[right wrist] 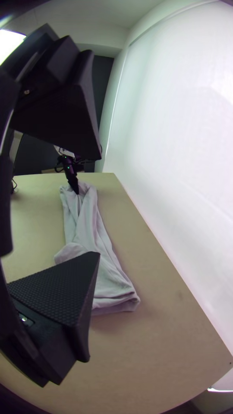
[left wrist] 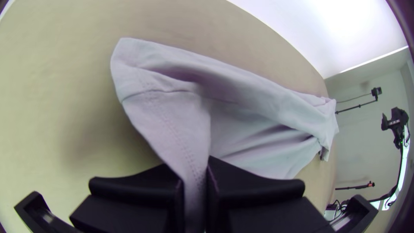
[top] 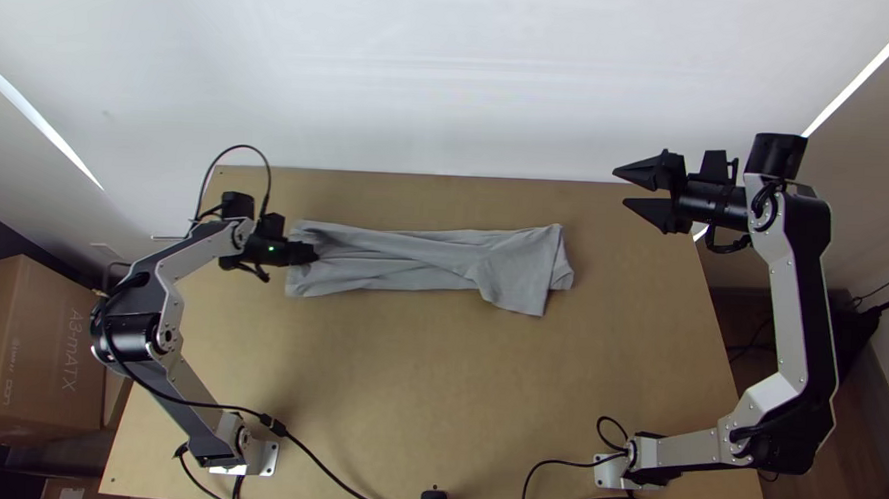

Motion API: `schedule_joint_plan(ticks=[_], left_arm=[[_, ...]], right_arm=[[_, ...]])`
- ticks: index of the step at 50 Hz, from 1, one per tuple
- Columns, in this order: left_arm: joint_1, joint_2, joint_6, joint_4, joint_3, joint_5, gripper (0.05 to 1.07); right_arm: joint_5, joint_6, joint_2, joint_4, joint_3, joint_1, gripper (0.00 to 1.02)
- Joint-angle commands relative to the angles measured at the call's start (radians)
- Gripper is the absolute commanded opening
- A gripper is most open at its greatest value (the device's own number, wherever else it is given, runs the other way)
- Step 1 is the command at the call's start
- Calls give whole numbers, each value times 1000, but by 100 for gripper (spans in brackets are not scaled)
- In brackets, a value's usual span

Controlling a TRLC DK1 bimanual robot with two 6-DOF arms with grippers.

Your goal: Fold the t-shirt

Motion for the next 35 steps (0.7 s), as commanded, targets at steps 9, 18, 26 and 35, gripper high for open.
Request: schedule_joint_plan(ticks=[9, 18, 26, 35], left_arm=[[275, -80, 192, -113, -1, -7, 8], [438, -85, 297, -254, 114, 3, 8], [400, -197, 274, -363, 143, 28, 8], [160, -366, 143, -381, 129, 29, 8]], right_arm=[[-14, -9, -44, 1, -69, -10, 98], [-7, -35, -47, 3, -107, -21, 98], [6, -52, -58, 4, -143, -21, 98], [6, -53, -58, 6, -152, -19, 98]])
